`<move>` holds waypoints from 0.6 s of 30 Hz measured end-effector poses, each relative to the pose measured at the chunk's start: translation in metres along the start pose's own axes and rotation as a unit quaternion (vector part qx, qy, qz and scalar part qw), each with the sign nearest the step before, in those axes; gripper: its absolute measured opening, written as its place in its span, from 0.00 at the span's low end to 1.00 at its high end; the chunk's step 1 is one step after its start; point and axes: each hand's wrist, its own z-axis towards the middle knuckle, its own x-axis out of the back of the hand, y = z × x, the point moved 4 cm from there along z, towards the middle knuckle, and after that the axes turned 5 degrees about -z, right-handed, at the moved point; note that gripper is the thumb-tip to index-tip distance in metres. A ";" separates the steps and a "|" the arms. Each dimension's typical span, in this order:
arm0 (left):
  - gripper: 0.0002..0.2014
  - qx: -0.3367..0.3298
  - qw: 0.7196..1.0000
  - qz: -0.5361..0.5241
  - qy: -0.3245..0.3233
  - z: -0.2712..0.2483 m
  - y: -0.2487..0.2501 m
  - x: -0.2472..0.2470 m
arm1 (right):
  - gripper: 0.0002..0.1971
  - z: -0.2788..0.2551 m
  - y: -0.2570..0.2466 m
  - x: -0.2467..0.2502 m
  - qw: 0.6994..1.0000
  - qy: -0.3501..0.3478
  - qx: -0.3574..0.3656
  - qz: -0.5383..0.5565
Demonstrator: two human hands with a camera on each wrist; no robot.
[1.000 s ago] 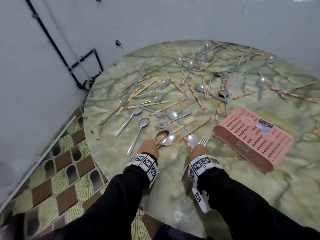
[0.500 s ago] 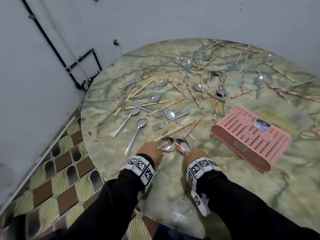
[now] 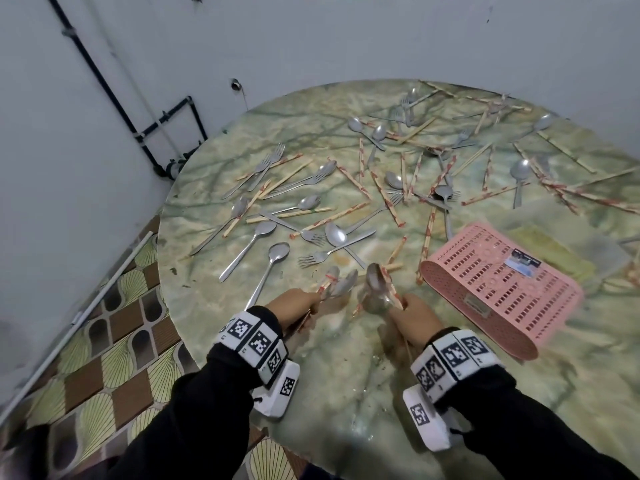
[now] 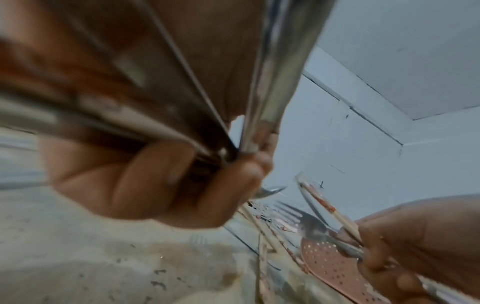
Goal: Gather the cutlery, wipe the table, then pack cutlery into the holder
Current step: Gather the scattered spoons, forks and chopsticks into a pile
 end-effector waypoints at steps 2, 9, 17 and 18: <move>0.10 0.002 0.999 -0.036 -0.004 -0.001 0.000 -0.001 | 0.04 0.001 0.001 0.006 0.998 0.012 0.003 0.069; 0.16 -0.048 0.995 0.059 -0.072 0.002 0.001 -0.001 | 0.14 0.012 -0.002 0.019 0.975 0.024 -0.033 0.217; 0.23 -0.112 0.989 0.005 -0.093 -0.003 0.008 0.000 | 0.12 0.030 -0.005 0.031 0.952 0.021 -0.050 0.303; 0.23 -0.114 0.988 -0.004 -0.103 -0.005 0.008 -0.001 | 0.14 0.033 -0.004 0.032 0.949 0.024 -0.059 0.308</move>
